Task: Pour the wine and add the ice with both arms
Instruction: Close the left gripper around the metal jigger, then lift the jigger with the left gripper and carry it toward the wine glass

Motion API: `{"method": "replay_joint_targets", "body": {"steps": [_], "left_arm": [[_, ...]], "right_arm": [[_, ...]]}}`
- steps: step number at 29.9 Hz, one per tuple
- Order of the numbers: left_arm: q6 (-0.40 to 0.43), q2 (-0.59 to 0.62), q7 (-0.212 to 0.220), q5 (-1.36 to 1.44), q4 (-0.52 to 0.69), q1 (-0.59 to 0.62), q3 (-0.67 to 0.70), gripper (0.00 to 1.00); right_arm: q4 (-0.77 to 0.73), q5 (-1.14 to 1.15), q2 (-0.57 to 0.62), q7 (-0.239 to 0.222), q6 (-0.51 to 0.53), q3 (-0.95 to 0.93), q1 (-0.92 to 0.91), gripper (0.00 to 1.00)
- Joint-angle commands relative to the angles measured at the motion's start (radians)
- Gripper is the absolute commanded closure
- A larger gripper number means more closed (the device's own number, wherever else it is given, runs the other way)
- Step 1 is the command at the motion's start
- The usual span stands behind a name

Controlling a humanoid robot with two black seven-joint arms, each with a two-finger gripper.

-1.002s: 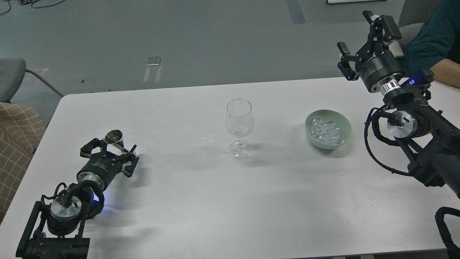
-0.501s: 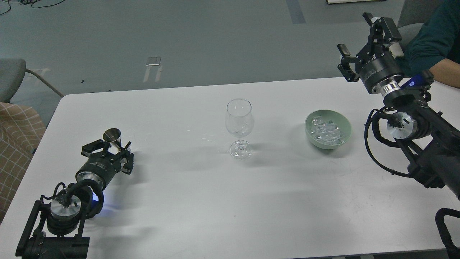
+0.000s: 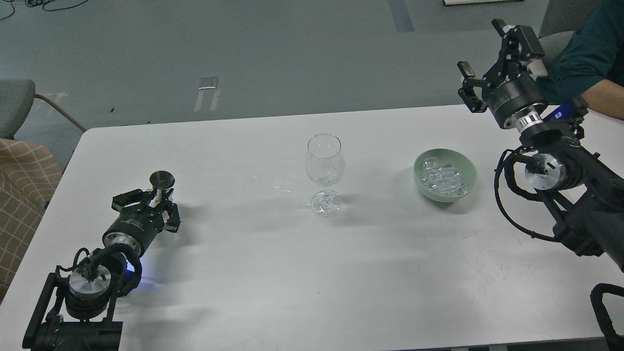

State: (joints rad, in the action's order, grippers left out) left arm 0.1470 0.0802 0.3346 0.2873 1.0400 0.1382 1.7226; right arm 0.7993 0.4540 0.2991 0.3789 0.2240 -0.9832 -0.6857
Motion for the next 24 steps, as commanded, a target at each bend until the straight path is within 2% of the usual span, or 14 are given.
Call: {"method": "replay_joint_targets", "body": {"steps": [1, 9, 12, 19, 24], "left_arm": [[0.000, -0.002, 0.003, 0.000, 0.002, 0.001, 0.002, 0.89], [-0.004, -0.027, 0.006, -0.039, 0.017, 0.011, 0.003, 0.92], [-0.006, -0.025, 0.007, -0.053, 0.037, 0.014, 0.000, 1.00], [-0.024, -0.023, 0.011, -0.054, 0.097, 0.026, 0.000, 1.00], [-0.098, -0.033, 0.037, -0.054, 0.199, 0.030, -0.003, 1.00]], "right_arm": [[0.000, 0.000, 0.000, 0.000, 0.000, 0.000, 0.000, 0.00], [0.000, 0.000, 0.000, 0.000, 0.000, 0.000, 0.002, 0.00], [0.000, 0.000, 0.002, 0.000, 0.000, 0.000, 0.002, 0.00], [0.000, 0.000, 0.000, 0.000, 0.000, 0.000, 0.002, 0.00], [0.000, 0.000, 0.000, 0.000, 0.000, 0.000, 0.002, 0.00]]}}
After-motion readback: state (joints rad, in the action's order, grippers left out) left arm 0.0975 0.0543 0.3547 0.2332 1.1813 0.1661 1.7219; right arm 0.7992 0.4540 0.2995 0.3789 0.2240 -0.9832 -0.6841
